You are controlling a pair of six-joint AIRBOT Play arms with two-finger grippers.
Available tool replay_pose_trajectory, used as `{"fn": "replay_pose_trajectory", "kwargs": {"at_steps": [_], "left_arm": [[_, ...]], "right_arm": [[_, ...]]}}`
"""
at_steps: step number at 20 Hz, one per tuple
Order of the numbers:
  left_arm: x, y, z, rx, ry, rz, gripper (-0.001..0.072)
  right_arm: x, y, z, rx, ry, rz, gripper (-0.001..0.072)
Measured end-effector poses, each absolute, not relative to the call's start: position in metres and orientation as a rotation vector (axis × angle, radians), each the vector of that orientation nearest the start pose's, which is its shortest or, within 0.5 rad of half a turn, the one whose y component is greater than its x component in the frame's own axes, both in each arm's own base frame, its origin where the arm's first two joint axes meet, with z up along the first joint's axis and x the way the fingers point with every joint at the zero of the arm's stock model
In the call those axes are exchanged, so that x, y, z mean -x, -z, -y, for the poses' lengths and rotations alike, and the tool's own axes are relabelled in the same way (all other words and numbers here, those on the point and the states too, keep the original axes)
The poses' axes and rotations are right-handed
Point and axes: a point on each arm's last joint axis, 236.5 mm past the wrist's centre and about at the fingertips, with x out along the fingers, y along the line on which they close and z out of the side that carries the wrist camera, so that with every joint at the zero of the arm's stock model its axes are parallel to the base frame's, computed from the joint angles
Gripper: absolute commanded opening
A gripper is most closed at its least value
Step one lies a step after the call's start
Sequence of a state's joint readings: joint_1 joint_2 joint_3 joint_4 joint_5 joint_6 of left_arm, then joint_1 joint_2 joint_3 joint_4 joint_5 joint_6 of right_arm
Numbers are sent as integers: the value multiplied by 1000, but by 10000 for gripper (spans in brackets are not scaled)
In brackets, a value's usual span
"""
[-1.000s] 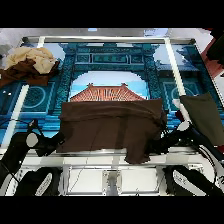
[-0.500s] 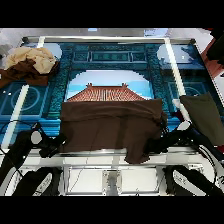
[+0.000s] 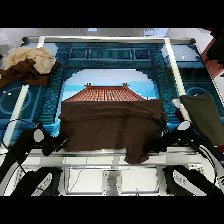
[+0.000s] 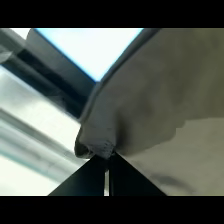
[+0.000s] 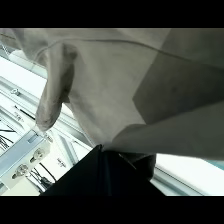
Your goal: Fold the shirts.
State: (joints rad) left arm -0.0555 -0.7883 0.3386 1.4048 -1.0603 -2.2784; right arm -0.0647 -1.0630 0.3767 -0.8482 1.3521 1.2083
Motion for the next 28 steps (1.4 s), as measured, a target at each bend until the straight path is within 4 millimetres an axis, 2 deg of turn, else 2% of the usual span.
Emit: {"fn": "replay_pose_trajectory", "kwargs": {"at_steps": [3, 6, 10, 14, 18, 21, 23, 25, 28], "left_arm": [[-193, 89, 48, 673, -362, -1443, 14], [-222, 52, 51, 606, -255, -1376, 14], [-255, 7, 46, 517, -178, -1269, 14], [-282, -28, 44, 478, -131, -1155, 13], [-305, -53, 34, 431, -128, -1043, 13], [-320, -59, 29, 413, -131, -995, 13], [-331, -52, 27, 401, -139, -996, 13], [-342, -38, 24, 388, -159, -1019, 13], [-362, -12, 21, 377, -188, -1062, 13]], "right_arm": [[-143, 67, -144, -588, -598, -1734, 20], [-156, 40, -139, -507, -634, -1668, 20], [-174, 12, -115, -357, -569, -1599, 18], [-202, -17, -101, -276, -514, -1495, 17], [-240, -49, -88, -238, -455, -1343, 15], [-273, -69, -76, -252, -404, -1243, 16], [-294, -72, -69, -266, -379, -1207, 15], [-316, -68, -64, -285, -359, -1192, 16], [-353, -50, -60, -337, -335, -1180, 15]]}}
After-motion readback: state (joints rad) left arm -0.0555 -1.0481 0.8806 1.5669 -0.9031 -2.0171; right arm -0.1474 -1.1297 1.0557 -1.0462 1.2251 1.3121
